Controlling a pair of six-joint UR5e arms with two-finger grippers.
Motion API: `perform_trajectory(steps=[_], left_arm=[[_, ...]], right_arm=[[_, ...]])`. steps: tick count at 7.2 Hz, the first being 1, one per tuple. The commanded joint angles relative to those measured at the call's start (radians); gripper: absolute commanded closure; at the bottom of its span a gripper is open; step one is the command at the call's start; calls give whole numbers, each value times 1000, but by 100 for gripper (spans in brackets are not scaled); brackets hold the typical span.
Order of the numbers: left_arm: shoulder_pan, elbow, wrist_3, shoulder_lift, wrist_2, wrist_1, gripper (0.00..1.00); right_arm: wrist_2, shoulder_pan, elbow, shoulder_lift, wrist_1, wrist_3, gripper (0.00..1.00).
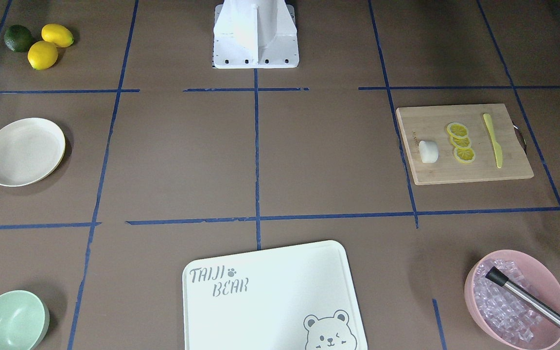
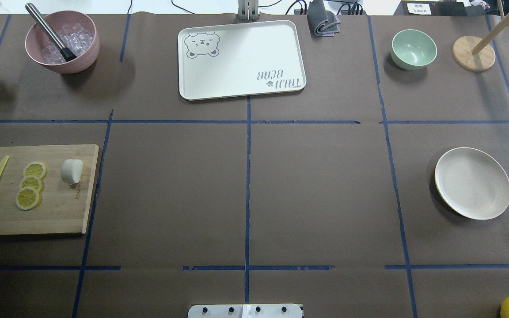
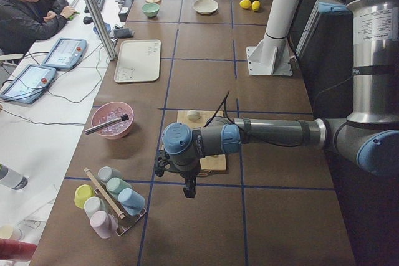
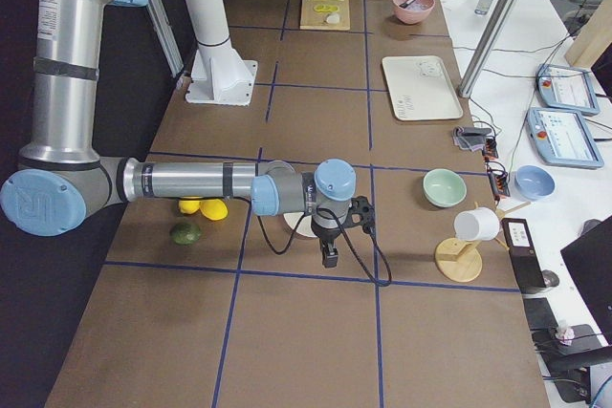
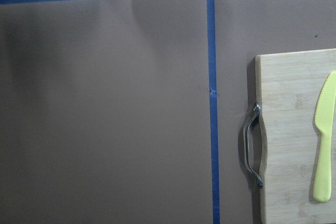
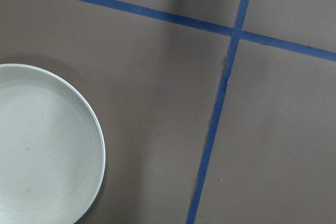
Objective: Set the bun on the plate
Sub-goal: 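Reach the right gripper down to the rim of the white plate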
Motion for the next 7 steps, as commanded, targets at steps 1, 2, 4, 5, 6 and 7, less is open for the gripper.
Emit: perform_trajectory(steps=[1, 2, 4, 5, 6, 7], left_arm=[[0, -1, 1, 2, 0, 0, 0], [0, -1, 1, 2, 0, 0, 0], [0, -1, 1, 2, -2, 0, 0], [2, -1, 1, 4, -2, 0, 0], [0, -1, 1, 4, -2, 0, 0], [2, -1, 1, 4, -5, 0, 0]], right_arm=[[0, -139, -39, -26, 253, 316, 1], [-8, -196, -111, -34, 457, 451, 1], [-58, -308, -222, -34, 766, 676, 1], [-60, -329, -224, -34, 775, 690, 2], [-60, -336, -228, -34, 775, 689, 16], [-59, -339, -230, -36, 773, 689, 52]])
